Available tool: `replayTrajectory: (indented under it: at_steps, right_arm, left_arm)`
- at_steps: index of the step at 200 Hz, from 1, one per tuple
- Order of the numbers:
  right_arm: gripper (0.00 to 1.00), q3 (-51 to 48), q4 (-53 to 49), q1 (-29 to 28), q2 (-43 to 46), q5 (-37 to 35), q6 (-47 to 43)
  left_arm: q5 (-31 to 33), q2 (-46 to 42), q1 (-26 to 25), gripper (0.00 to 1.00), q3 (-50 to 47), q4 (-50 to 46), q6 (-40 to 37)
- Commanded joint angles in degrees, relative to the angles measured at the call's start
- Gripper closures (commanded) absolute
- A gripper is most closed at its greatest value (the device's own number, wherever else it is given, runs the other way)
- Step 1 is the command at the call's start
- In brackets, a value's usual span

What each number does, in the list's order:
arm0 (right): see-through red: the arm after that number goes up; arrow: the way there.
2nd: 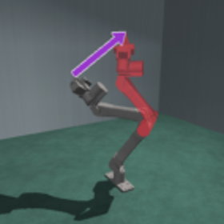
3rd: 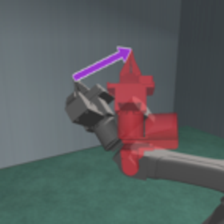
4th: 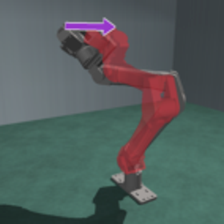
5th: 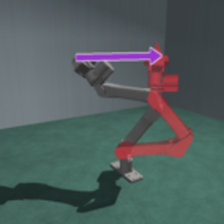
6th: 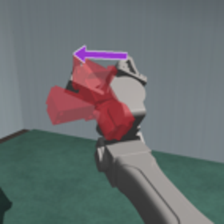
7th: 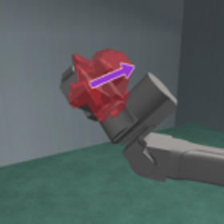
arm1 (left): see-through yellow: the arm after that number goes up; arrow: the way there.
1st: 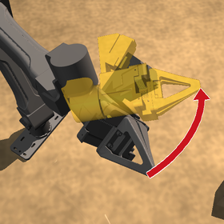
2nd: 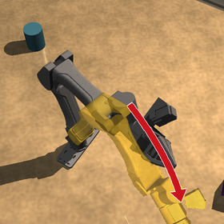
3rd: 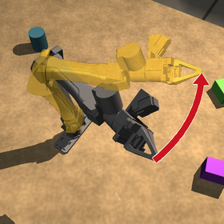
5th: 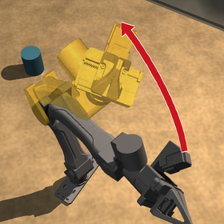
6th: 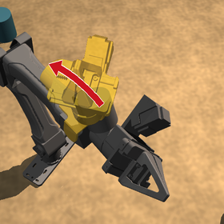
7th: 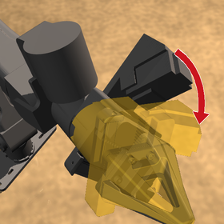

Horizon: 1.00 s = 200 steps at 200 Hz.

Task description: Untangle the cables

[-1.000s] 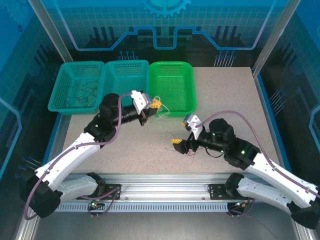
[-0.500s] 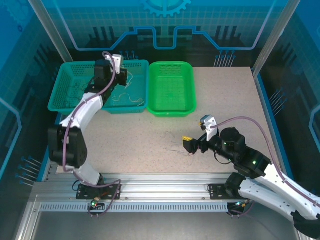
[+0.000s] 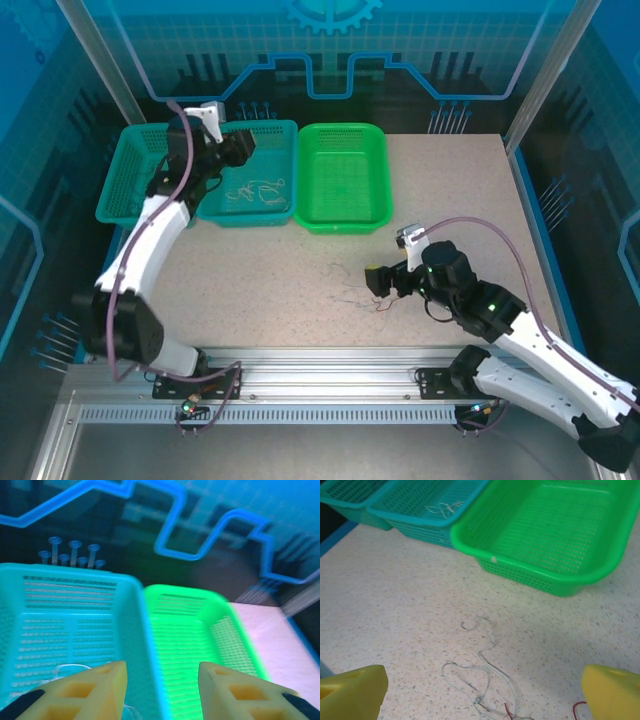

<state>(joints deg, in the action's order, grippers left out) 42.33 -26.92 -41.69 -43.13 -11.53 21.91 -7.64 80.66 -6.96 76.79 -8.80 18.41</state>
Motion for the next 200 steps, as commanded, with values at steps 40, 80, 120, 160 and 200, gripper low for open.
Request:
replayTrajectory:
  at_steps: [40,80,120,160,200]
  right_arm:
    - [0.00,1.11,-0.50,8.21,-3.79,3.22,6.66]
    - [0.00,0.88,-1.75,10.71,-3.54,3.38,7.42]
    - [0.00,-0.64,-0.99,11.68,-2.76,4.08,8.54]
    - [0.00,-0.75,-2.38,12.07,-1.50,3.97,8.32]
    - [0.00,-2.08,-3.14,12.69,1.24,3.58,8.48]
  left_arm:
    - [8.14,-14.94,-21.49,0.62,-16.81,-10.05,29.03]
    - [10.60,-12.79,-35.74,0.62,-25.32,-10.17,44.90]
    - [9.61,-3.41,-43.03,0.53,-28.95,-7.80,57.04]
    - [6.07,6.54,-43.86,0.48,-29.68,1.80,61.35]
    - [5.54,14.33,-43.76,0.45,-27.95,7.31,62.96]
